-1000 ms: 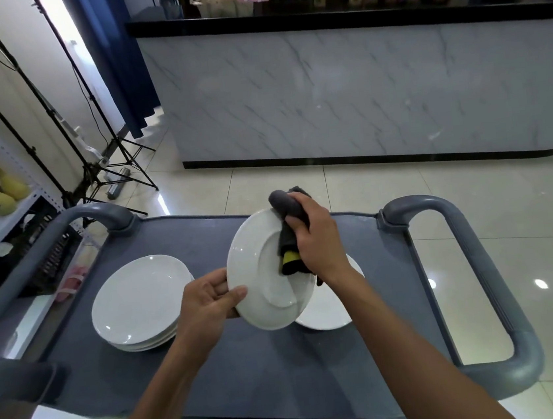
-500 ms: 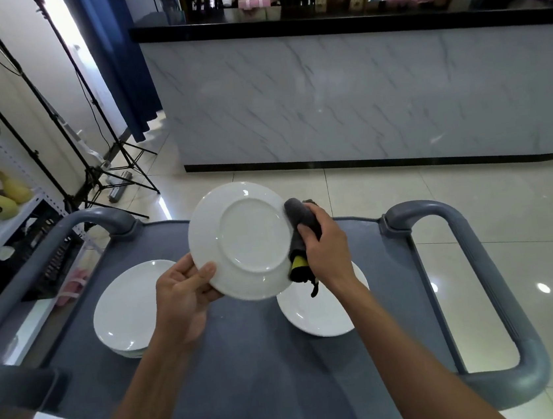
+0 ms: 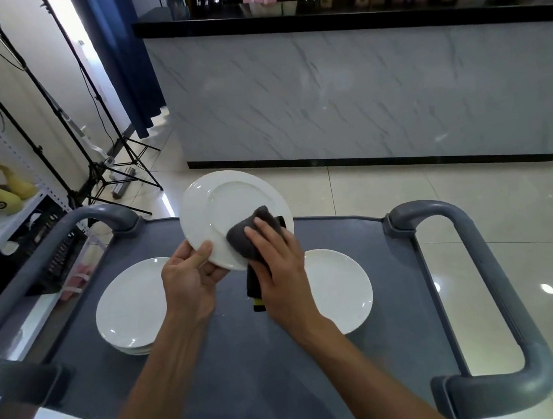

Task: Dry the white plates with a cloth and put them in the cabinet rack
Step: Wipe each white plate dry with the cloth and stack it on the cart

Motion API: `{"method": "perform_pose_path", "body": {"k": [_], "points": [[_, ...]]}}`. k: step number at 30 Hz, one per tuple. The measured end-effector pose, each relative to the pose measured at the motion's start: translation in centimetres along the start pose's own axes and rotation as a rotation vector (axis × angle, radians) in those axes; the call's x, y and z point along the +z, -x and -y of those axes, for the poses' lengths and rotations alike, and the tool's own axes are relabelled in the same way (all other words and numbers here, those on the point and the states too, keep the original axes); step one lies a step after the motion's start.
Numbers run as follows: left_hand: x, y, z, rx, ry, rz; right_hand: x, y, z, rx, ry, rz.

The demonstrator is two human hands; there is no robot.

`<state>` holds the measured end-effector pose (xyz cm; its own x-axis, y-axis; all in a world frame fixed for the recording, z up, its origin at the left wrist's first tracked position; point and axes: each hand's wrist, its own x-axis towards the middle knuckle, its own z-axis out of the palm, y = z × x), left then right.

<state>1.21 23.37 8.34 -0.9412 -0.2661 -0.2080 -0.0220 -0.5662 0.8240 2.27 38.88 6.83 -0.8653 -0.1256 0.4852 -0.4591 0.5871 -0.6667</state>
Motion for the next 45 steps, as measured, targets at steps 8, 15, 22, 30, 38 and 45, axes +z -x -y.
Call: {"method": "perform_pose_path", "body": {"k": [8, 15, 22, 30, 38, 45], "points": [[-0.3, 0.5, 0.9, -0.062, -0.016, -0.049, -0.1, 1.3, -1.9, -0.132, 0.080, 0.079], [-0.4, 0.7, 1.3, -0.081, -0.106, 0.043, -1.6, 1.3, -3.9, 0.067, 0.068, 0.082], [-1.1, 1.3, 1.1, -0.052, -0.220, 0.155, -3.9, -0.8, -6.1, 0.251, -0.021, 0.023], [-1.6, 2.0, 1.4, -0.058, -0.359, 0.249, -5.2, -3.8, -6.0, 0.226, -0.080, -0.001], [0.3, 2.4, 2.6, -0.034, -0.464, 0.308, -3.6, -3.4, -2.4, -0.006, 0.057, 0.103], [-0.1, 2.4, 2.7, -0.038, -0.455, 0.279, -2.5, -1.5, -2.3, -0.161, 0.115, 0.136]]}}
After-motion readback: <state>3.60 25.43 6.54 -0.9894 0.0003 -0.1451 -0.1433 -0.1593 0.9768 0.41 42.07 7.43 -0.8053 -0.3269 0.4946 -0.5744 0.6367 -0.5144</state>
